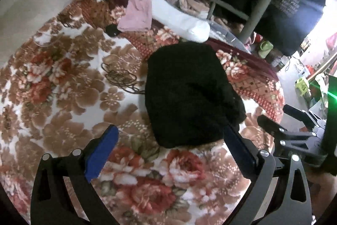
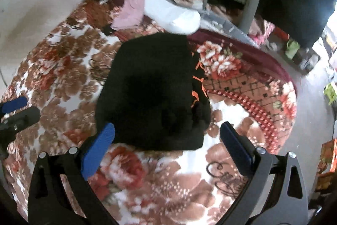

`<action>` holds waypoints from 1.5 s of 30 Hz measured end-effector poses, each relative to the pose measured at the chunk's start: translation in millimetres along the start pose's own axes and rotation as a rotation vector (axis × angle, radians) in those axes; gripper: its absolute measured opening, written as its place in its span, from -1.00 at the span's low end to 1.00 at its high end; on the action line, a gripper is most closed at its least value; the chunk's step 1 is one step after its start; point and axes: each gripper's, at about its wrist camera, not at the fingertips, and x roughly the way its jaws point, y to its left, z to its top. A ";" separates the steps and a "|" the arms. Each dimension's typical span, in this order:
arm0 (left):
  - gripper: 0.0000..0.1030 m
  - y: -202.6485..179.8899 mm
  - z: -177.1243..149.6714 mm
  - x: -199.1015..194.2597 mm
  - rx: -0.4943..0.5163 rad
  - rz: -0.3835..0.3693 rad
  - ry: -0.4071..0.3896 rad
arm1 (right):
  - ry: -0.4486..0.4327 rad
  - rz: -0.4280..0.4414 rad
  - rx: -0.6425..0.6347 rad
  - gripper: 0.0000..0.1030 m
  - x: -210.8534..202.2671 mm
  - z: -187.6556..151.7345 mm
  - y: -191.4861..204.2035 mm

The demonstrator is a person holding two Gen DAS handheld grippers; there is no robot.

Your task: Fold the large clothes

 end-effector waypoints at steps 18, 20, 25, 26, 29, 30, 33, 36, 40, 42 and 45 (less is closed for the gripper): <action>0.90 -61.3 -18.5 -118.6 -0.042 0.280 -0.080 | -0.056 0.048 -0.039 0.91 -142.3 -8.7 -11.8; 0.90 -68.5 -15.8 -122.1 -0.032 0.284 -0.089 | -0.054 0.056 -0.047 0.91 -145.5 -7.7 -13.4; 0.90 -77.9 -14.5 -123.4 -0.030 0.294 -0.098 | -0.058 0.075 -0.048 0.91 -149.9 -9.4 -15.7; 0.90 -78.2 -14.0 -122.5 -0.034 0.298 -0.092 | -0.056 0.078 -0.051 0.91 -150.1 -9.1 -16.0; 0.90 -79.9 -12.3 -119.3 -0.036 0.278 -0.086 | -0.052 0.082 -0.062 0.91 -149.0 -6.6 -15.8; 0.90 -81.0 -11.7 -118.0 -0.036 0.272 -0.086 | -0.050 0.082 -0.064 0.91 -148.5 -5.5 -16.0; 0.90 -84.2 -10.3 -111.0 -0.033 0.262 -0.080 | -0.055 0.084 -0.060 0.91 -148.8 -6.4 -15.6; 0.90 -88.8 -9.8 -103.6 -0.022 0.237 -0.093 | -0.054 0.086 -0.062 0.91 -146.4 -3.8 -16.8; 0.90 -93.8 -9.3 -95.5 -0.006 0.233 -0.102 | -0.050 0.087 -0.057 0.91 -146.9 -5.9 -16.3; 0.90 -94.5 -7.0 -92.7 -0.005 0.258 -0.092 | -0.042 0.094 -0.055 0.91 -144.4 -1.1 -18.9; 0.90 -94.1 -2.1 -91.6 -0.009 0.254 -0.084 | -0.044 0.092 -0.060 0.91 -142.4 3.2 -21.0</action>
